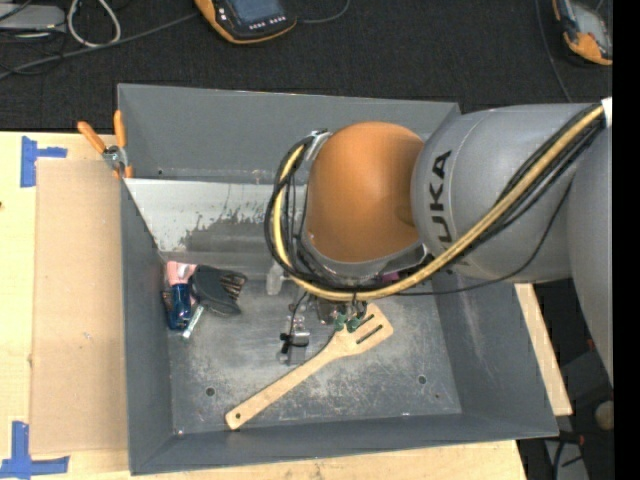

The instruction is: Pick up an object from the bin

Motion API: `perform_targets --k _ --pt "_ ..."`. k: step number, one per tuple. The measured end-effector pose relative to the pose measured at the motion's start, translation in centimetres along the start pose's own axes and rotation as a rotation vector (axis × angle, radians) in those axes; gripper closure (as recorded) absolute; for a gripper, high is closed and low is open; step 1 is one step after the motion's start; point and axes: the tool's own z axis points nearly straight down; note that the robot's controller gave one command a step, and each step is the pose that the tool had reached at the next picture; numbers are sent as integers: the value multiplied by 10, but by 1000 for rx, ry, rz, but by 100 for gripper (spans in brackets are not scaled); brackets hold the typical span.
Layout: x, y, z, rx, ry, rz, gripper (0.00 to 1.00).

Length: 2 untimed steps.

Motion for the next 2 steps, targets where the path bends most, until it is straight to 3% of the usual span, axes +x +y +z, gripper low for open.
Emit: perform_targets --k 1,2 --pt "-2 -1 -4 -1 -7 4 0" --pt "43 -18 38 -1 -7 -33 0"
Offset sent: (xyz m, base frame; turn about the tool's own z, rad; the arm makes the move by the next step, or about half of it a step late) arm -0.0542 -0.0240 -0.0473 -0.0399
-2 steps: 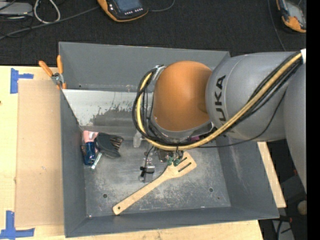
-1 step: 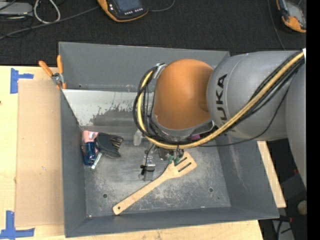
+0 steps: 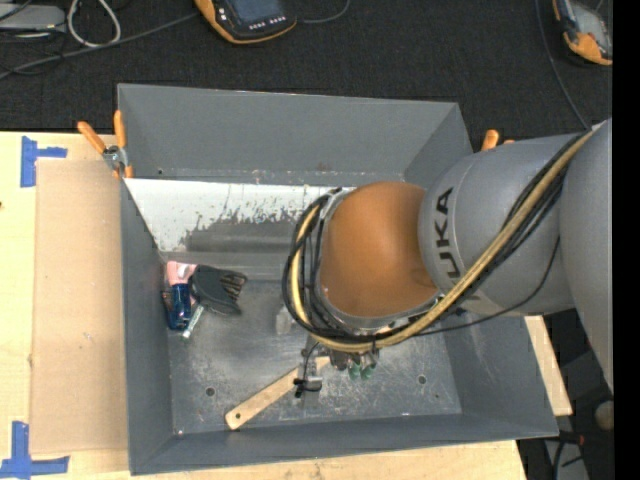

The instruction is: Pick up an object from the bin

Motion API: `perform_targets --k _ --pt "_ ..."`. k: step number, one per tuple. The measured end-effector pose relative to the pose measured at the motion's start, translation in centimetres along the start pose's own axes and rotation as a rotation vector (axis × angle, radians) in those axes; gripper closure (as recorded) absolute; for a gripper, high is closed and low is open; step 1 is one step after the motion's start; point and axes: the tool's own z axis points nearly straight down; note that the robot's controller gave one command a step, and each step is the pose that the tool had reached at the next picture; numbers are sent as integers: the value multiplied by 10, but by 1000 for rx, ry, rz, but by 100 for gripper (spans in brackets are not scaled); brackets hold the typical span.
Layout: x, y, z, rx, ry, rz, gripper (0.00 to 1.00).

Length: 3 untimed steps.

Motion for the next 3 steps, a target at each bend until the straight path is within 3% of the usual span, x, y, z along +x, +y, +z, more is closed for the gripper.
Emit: perform_targets --k 1,2,3 --pt "18 -20 23 -2 -6 149 0" --pt "10 1 45 1 6 -55 0" --pt "15 -29 74 2 2 154 0"
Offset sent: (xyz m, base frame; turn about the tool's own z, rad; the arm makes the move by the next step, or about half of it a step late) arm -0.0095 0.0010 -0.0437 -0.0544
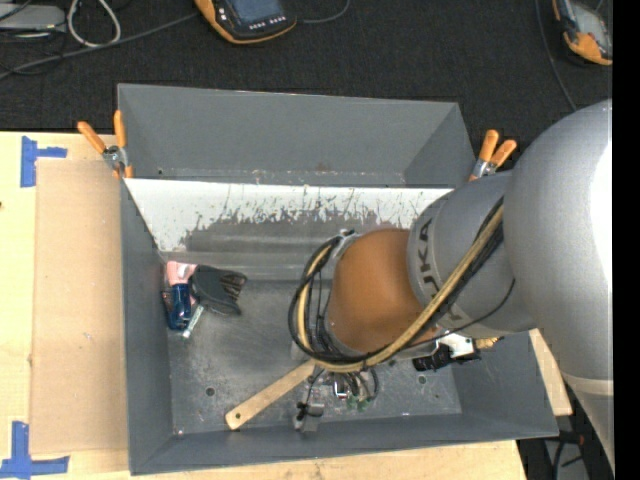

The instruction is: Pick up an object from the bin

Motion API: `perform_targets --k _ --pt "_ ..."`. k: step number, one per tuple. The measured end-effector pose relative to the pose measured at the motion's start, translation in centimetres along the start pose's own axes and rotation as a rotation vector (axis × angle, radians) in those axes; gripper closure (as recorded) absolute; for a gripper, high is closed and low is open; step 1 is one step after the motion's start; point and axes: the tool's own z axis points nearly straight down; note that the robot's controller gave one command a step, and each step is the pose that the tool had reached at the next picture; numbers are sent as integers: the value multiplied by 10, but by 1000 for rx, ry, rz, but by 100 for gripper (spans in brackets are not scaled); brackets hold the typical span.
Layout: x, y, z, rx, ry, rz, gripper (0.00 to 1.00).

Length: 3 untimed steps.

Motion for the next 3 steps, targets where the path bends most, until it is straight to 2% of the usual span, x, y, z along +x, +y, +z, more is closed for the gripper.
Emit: perform_targets --k 1,2,3 --pt "-8 22 5 -4 2 -101 100" --pt "-8 22 5 -3 2 -100 100" --pt "1 24 -72 -2 8 -109 100"
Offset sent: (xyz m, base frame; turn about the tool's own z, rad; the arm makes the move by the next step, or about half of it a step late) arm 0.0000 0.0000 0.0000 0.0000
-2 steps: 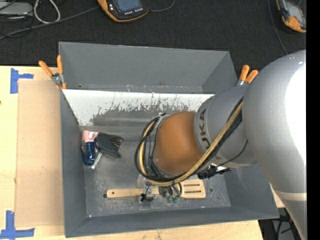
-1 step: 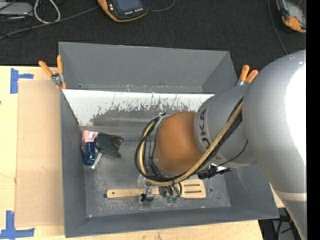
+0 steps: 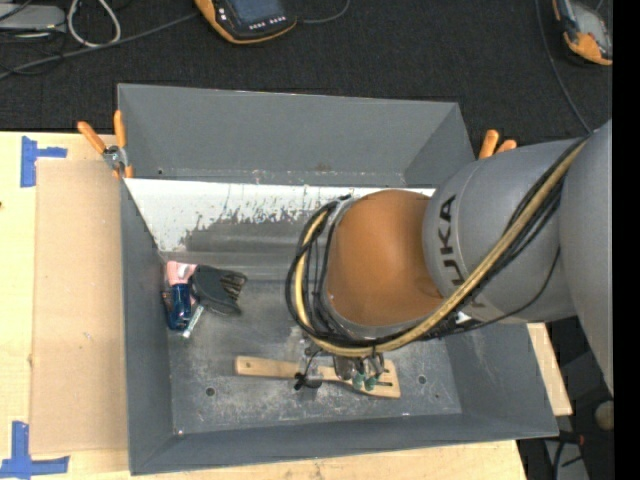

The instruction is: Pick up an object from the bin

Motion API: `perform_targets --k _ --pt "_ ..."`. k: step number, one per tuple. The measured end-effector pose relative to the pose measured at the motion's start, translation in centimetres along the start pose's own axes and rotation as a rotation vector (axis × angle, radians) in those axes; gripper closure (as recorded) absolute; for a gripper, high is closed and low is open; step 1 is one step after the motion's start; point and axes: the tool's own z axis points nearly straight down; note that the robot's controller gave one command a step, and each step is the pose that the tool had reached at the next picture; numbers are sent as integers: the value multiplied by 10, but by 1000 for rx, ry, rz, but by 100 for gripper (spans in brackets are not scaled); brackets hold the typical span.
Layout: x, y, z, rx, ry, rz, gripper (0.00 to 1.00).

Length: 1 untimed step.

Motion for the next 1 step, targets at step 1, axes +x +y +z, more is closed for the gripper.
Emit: perform_targets --k 1 --pt "-7 -5 -63 1 5 17 100"
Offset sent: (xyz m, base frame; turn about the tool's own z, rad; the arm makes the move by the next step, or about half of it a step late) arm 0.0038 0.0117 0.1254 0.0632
